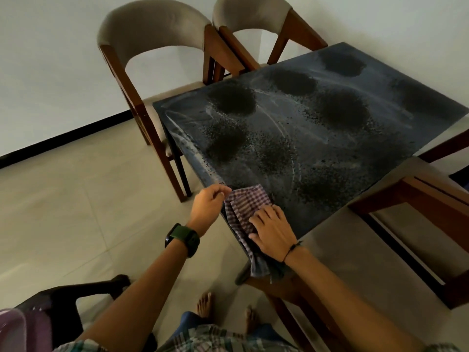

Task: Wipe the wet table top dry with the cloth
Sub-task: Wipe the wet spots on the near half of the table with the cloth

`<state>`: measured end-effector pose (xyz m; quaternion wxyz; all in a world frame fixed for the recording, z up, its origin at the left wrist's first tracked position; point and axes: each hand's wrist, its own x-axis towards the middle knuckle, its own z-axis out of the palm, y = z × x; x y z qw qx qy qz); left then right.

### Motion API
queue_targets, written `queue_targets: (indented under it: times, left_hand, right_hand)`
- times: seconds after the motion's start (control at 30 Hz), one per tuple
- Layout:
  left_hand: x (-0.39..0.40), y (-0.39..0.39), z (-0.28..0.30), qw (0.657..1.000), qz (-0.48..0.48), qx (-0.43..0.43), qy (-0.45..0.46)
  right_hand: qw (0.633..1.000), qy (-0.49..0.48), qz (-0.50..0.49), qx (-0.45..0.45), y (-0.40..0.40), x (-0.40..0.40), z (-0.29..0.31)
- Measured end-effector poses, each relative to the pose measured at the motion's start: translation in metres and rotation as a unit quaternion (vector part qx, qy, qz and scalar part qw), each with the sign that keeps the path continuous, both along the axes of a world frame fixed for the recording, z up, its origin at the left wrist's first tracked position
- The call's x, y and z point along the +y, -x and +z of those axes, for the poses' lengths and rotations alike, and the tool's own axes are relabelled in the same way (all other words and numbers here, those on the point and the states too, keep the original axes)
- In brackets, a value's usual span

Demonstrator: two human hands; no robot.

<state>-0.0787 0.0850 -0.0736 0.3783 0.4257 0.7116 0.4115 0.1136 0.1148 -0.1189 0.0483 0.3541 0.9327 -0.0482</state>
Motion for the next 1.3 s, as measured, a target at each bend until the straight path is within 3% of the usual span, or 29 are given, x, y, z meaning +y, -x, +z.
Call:
queue_targets:
  times: [0.1, 0.23, 0.37, 0.53, 0.73, 0.8, 0.9, 1.03, 1.1, 1.17, 1.23, 1.3]
  left_hand:
    - [-0.001, -0.012, -0.009, 1.000, -0.004, -0.001, -0.008]
    - [-0.001, -0.011, -0.014, 0.999, 0.041, -0.008, -0.027]
    - [-0.006, -0.004, -0.017, 0.991, 0.127, 0.009, -0.040]
    - [-0.016, -0.002, -0.025, 0.991, 0.129, 0.017, -0.021]
    - [0.006, -0.007, -0.012, 0.984, 0.166, -0.025, -0.054]
    - [0.018, -0.009, -0.008, 0.984, 0.166, -0.036, -0.051]
    - [0.023, -0.009, -0.005, 0.985, 0.163, -0.037, -0.050]
    - [0.009, -0.011, -0.007, 0.984, 0.165, -0.038, -0.053]
    - [0.003, -0.011, -0.009, 0.982, 0.177, -0.039, -0.057]
    - [0.002, -0.013, -0.006, 0.981, 0.178, -0.040, -0.064]
    - [0.003, -0.015, -0.002, 0.982, 0.170, -0.046, -0.068]
    - [0.005, -0.016, 0.003, 0.983, 0.165, -0.049, -0.070]
  right_hand:
    - [0.998, 0.068, -0.004, 0.009, -0.006, -0.011, -0.010]
    - [0.999, 0.004, 0.031, -0.016, 0.002, -0.016, -0.020]
    - [0.998, 0.046, 0.040, -0.024, 0.039, 0.043, -0.024]
    - [0.996, 0.057, -0.064, -0.036, 0.098, 0.138, -0.014]
    - [0.995, 0.020, 0.097, 0.020, 0.033, 0.035, -0.031]
    - [0.998, 0.013, 0.067, 0.012, -0.007, 0.037, -0.031]
    - [0.998, -0.019, -0.054, -0.018, -0.043, 0.099, -0.030]
    - [0.973, 0.065, -0.217, -0.030, -0.021, 0.164, -0.022]
    - [0.984, 0.045, -0.173, -0.013, 0.023, 0.140, -0.023]
    - [0.997, 0.032, -0.067, 0.007, 0.060, 0.084, -0.024]
    - [0.998, 0.052, 0.030, 0.013, 0.065, 0.027, -0.024]
    - [0.998, 0.021, 0.063, 0.016, 0.038, -0.003, -0.028]
